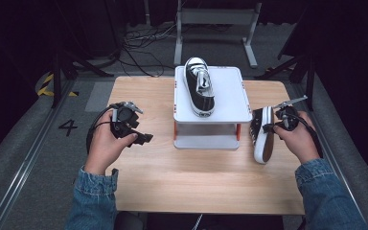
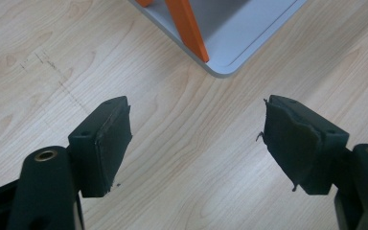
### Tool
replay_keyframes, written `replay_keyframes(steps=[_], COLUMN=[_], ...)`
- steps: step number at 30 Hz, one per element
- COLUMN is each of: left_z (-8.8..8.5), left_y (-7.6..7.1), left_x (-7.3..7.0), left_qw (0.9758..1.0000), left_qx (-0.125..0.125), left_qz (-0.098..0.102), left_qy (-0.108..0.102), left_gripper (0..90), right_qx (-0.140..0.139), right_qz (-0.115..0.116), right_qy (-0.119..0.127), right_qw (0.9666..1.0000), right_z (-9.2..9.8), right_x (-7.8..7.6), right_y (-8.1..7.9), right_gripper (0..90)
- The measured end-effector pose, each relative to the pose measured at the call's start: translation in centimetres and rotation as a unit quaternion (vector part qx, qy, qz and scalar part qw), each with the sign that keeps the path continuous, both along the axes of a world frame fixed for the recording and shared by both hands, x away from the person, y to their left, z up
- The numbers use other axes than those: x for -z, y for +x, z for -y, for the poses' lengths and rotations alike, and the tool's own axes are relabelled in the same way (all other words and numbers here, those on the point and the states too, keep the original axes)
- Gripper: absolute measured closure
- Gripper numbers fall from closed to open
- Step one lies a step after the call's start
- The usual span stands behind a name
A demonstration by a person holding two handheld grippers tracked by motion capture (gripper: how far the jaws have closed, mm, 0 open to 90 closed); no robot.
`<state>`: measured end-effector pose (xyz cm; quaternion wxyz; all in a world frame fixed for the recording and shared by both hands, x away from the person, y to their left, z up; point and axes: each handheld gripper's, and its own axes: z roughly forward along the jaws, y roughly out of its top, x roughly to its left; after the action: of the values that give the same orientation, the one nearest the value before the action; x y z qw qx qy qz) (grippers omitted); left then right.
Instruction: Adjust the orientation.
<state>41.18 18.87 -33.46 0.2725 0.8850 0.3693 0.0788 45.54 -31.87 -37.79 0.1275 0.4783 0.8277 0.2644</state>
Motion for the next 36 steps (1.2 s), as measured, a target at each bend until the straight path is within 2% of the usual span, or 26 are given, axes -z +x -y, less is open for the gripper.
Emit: replay_keyframes(steps=[4,7,9,13,15,18,20,22,24,25,29,32,34,36], left_z=[-0.1,-0.3,-0.5,-0.5,-0.5,-0.7,-0.8,-0.8,-1.0,-1.0,-1.1,-1.3,-1.5,-1.8], left_y=[-0.1,-0.3,-0.3,-0.3,-0.3,-0.3,-0.3,-0.3,-0.2,-0.3,-0.3,-0.7,-0.9,-1.2], left_x=[-0.1,-0.3,-0.5,-0.5,-0.5,-0.5,-0.5,-0.5,-0.5,-0.5,-0.3,-0.2,-0.1,0.0], left_qw=[1.0,1.0,0.9999,0.9999,0.9999,0.9999,0.9999,0.9999,0.9999,0.9998,0.9999,0.9998,0.9997,0.9997], left_qx=[0.0,-0.003,-0.007,-0.008,-0.007,-0.01,-0.011,-0.013,-0.012,-0.017,-0.016,-0.018,-0.022,-0.025], left_qz=[0.0,0.002,0.004,0.003,0.003,0.004,0.005,0.003,0.005,0.002,0.002,0.0,-0.002,-0.005], left_qy=[-0.002,-0.009,-0.009,-0.009,-0.01,-0.011,-0.009,-0.011,-0.009,-0.011,-0.007,-0.006,-0.006,-0.004], left_gripper=[25.5,25.5,25.5,25.5,25.5,25.5,25.5,25.6,25.6,25.6,25.6,25.5,25.5,25.5], right_qx=[0.013,0.027,0.038,0.073,0.093,0.11,0.118,0.124,0.129,0.134,0.123,0.108,0.1,0.098], right_qz=[0.0,-0.001,-0.003,-0.005,-0.009,-0.023,-0.049,-0.071,-0.08,-0.073,-0.02,0.009,0.009,-0.002], right_qy=[-0.005,0.0,-0.007,-0.016,-0.031,-0.075,-0.106,-0.11,-0.074,-0.071,-0.069,-0.044,-0.029,-0.032], right_qw=[0.9999,0.9996,0.9992,0.9972,0.9952,0.9908,0.9862,0.9837,0.9856,0.9857,0.9898,0.9931,0.9945,0.9947], right_z=[1.4,3.0,4.2,6.4,7.2,8.1,8.9,9.9,10.8,10.9,9.5,7.8,6.7,6.0], right_x=[-0.5,-0.6,-0.7,-0.4,0.0,1.1,2.6,3.8,4.2,3.9,1.2,-0.5,-0.6,0.0], right_y=[-0.4,-1.0,-1.4,-2.5,-2.9,-3.2,-3.2,-3.0,-2.9,-2.9,-2.2,-1.1,0.1,1.5], right_gripper=[82.6,83.2,83.9,85.7,86.6,88.5,89.5,86.4,83.2,82.9,73.6,65.8,60.5,57.3])
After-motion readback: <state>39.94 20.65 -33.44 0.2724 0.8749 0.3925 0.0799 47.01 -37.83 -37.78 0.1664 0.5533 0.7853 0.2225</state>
